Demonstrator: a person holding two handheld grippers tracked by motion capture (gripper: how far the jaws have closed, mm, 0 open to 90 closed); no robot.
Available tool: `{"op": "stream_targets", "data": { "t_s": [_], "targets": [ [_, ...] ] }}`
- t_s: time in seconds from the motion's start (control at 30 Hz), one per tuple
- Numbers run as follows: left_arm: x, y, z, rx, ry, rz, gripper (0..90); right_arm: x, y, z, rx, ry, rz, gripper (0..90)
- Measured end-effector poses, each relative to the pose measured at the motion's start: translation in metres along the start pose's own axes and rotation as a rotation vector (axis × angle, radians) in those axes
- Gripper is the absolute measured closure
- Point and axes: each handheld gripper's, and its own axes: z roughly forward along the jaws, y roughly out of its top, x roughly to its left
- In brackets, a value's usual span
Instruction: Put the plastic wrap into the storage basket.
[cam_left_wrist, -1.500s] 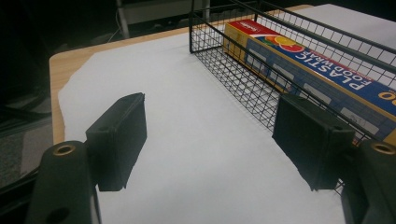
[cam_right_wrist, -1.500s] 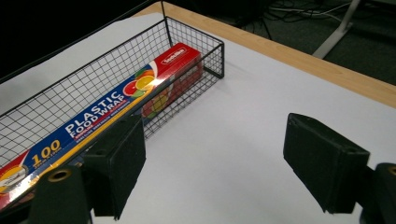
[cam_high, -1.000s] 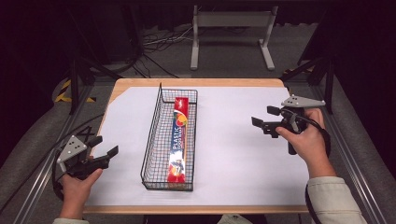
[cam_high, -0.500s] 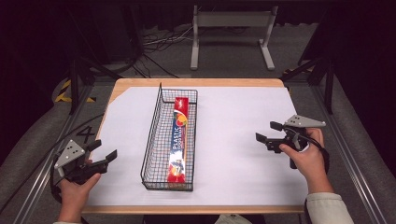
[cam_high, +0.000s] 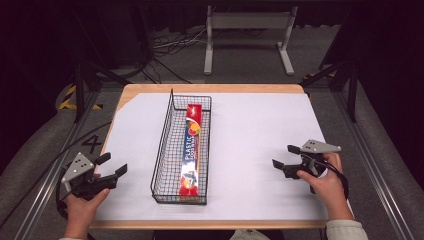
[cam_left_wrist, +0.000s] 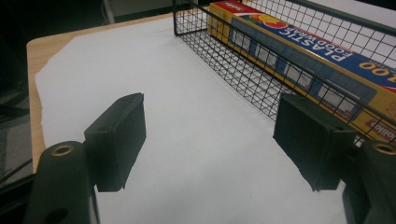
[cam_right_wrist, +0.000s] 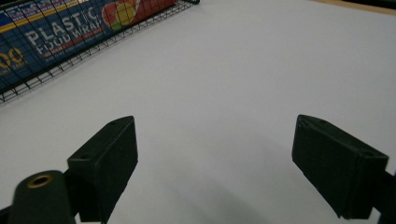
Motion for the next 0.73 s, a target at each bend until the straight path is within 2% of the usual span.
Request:
{"op": "stream_targets", "data": {
  "t_s": [0.33, 0.4, 0.73],
  "targets": [
    [0.001, -0.004, 0.005, 0.011, -0.007, -0.016, 25.7, 0.002, -0.016, 0.007, 0.034, -0.022, -0.006, 14.5],
    [0.001, -0.004, 0.006, 0.014, -0.009, -0.009, 25.7, 0.002, -0.018, 0.007, 0.033, -0.026, -0.004, 14.3],
    [-0.002, -0.003, 0.009, 0.026, -0.010, -0.007, 25.3, 0.003, -0.018, 0.005, 0.029, -0.029, -0.018, 14.1]
  ]
}}
